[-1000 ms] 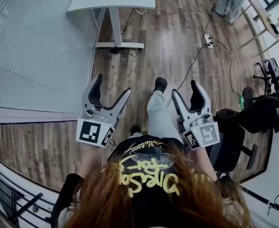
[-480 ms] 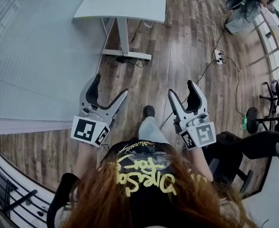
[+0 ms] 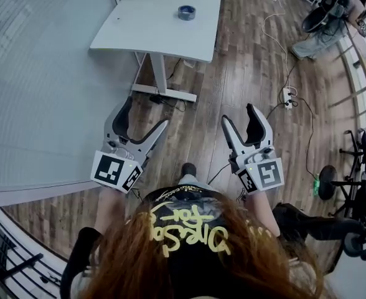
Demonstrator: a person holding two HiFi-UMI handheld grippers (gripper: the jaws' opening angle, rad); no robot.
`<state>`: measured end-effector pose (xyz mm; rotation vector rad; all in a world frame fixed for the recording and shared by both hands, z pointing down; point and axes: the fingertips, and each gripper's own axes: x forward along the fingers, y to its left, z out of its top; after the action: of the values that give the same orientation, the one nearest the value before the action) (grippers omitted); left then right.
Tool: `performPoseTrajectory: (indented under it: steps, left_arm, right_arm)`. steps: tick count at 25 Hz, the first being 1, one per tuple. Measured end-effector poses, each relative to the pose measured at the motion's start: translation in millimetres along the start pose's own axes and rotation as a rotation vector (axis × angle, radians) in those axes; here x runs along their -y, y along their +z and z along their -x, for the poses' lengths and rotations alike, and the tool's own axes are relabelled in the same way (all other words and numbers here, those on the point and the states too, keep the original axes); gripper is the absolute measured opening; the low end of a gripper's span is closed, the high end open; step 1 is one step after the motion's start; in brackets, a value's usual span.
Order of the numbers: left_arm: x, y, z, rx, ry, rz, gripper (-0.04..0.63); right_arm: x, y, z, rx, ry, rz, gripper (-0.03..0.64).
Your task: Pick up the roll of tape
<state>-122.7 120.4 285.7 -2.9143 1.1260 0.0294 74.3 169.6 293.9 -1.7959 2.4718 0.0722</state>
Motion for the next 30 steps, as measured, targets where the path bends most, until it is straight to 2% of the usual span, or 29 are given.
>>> performPoseTrajectory:
  steps: [3, 8, 14, 18, 24, 30]
  left_arm:
    - [-4, 0, -29, 0.003, 0.015, -0.014, 0.405]
    - [-8, -2, -57, 0.008, 0.051, 0.013, 0.405]
    - [-16, -24, -59, -0.051, 0.075, 0.040, 0.405]
    - [-24, -28, -67, -0.066, 0.068, 0.023, 0.405]
    - [-29, -14, -82, -0.031, 0.069, 0.003, 0.403]
    - [-33, -20, -87, -0.054, 0.075, 0.004, 0.403]
  right_arm:
    - [24, 0, -18, 0.000, 0.023, 0.025, 0.278]
    - [48, -12, -38, -0.018, 0.074, -0.008, 0.278]
    - [46, -39, -53, -0.051, 0.106, -0.063, 0.278]
    - [47, -48, -66, -0.071, 0.118, -0.066, 0.278]
    - [56, -42, -76, -0.060, 0.131, -0.062, 0.278]
    - [57, -44, -78, -0.072, 0.153, -0.061, 0.278]
